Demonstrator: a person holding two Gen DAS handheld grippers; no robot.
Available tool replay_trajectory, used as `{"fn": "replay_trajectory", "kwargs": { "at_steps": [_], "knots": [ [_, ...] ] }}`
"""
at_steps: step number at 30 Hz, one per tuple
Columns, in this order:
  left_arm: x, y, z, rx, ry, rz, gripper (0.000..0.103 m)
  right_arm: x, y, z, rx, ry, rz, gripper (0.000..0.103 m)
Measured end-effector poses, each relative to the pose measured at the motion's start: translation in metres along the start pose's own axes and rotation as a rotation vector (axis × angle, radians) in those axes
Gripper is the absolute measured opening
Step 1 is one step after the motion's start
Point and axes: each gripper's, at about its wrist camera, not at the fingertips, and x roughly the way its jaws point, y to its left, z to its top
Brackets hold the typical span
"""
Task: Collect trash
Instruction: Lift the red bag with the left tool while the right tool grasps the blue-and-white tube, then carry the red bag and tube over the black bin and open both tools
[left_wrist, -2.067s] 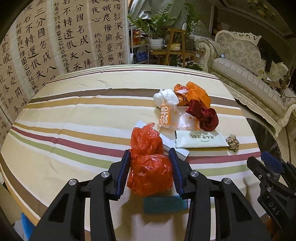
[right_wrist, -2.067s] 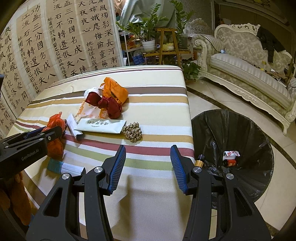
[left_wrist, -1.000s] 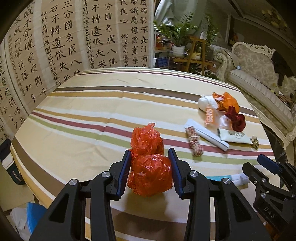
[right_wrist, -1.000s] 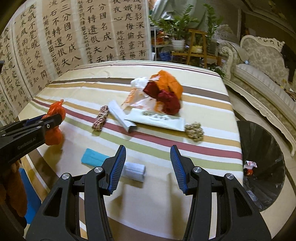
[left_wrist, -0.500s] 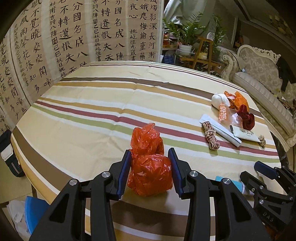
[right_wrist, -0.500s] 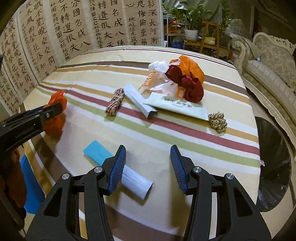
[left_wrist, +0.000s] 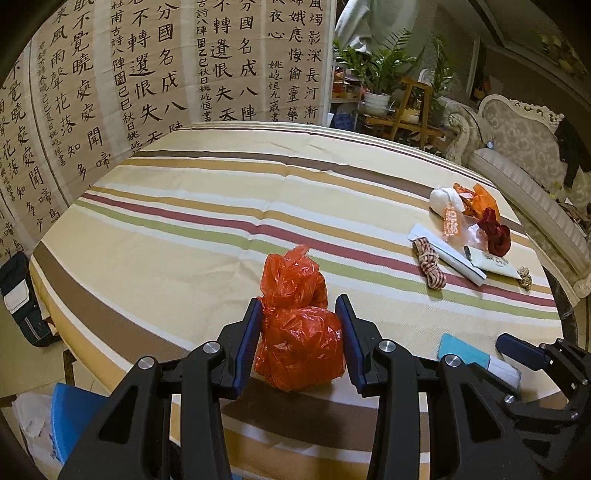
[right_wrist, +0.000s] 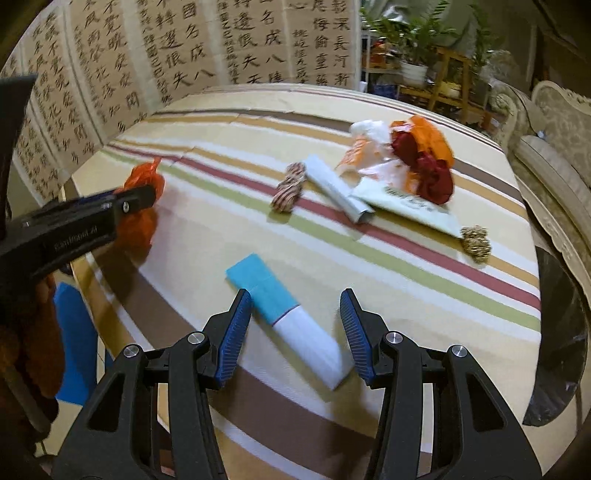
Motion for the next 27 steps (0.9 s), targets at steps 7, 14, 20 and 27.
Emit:
{"fn": "replay_trajectory", "kwargs": {
  "at_steps": [7,14,20,27],
  "knots": [
    [0.0,0.0,-0.001,0.002,0.003,-0.007,0.041,-0.002,0.003,-0.003,-0.041,-0.014,-0.039,0.024],
    [0.001,-0.011,-0.001,0.024,0.004,-0.032,0.041,-0.003,-0.003,-0.005,-0.008,-0.031,-0.036,0.018],
    [0.0,-0.026,-0.002,0.043,0.0,-0.047,0.041,-0.009,-0.014,-0.004,0.035,-0.067,-0.051,0.016],
    [-0.004,-0.048,-0.001,0.075,-0.014,-0.074,0.041,-0.02,-0.029,0.0,0.086,-0.121,-0.085,0.016]
  ]
}}
